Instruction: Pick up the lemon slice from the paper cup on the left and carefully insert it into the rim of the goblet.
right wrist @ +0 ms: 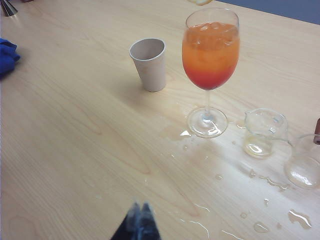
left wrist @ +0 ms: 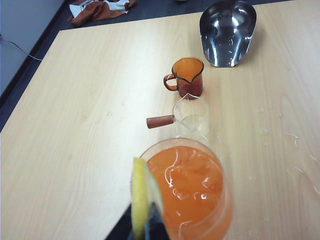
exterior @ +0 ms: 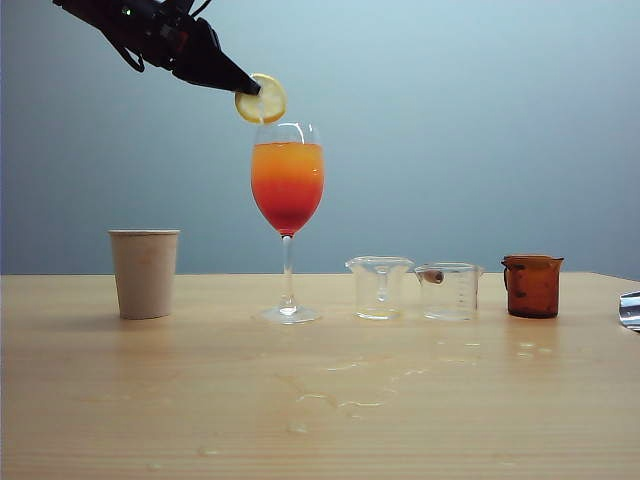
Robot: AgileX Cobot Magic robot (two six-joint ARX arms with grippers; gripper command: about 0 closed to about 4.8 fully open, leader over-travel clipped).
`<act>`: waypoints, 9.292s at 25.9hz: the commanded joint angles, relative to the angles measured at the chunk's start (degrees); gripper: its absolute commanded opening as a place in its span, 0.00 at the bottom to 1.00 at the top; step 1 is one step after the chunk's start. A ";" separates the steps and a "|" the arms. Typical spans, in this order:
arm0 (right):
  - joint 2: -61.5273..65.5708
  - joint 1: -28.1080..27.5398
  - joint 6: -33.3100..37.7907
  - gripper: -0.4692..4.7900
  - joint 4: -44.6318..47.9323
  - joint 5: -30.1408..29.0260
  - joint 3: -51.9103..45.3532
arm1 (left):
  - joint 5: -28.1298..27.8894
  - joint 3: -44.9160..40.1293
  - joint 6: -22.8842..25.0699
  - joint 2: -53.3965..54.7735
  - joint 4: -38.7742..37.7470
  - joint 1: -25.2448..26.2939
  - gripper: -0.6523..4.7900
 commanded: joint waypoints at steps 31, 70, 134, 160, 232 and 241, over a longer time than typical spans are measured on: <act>0.02 0.04 -1.16 0.08 1.40 -0.09 0.24 | -1.27 0.02 1.29 1.53 0.17 -0.50 0.16; 0.00 0.04 -1.51 0.08 1.40 -0.09 0.24 | -4.28 0.02 1.29 2.25 -1.20 -0.94 0.31; -0.04 0.02 -2.62 0.08 4.98 0.55 0.24 | -4.04 1.62 -9.70 -7.28 -6.36 -0.79 0.11; -0.46 0.26 -12.59 0.08 6.40 8.11 0.09 | -6.99 0.00 -24.39 -27.74 -20.63 -1.01 0.11; -7.19 0.35 -13.07 0.09 26.53 15.74 -18.32 | -58.82 -109.61 -60.46 -109.20 65.99 3.82 0.11; -7.19 0.44 -13.07 0.09 26.23 15.74 -18.32 | -55.67 -114.79 -60.46 -113.04 66.27 8.55 0.11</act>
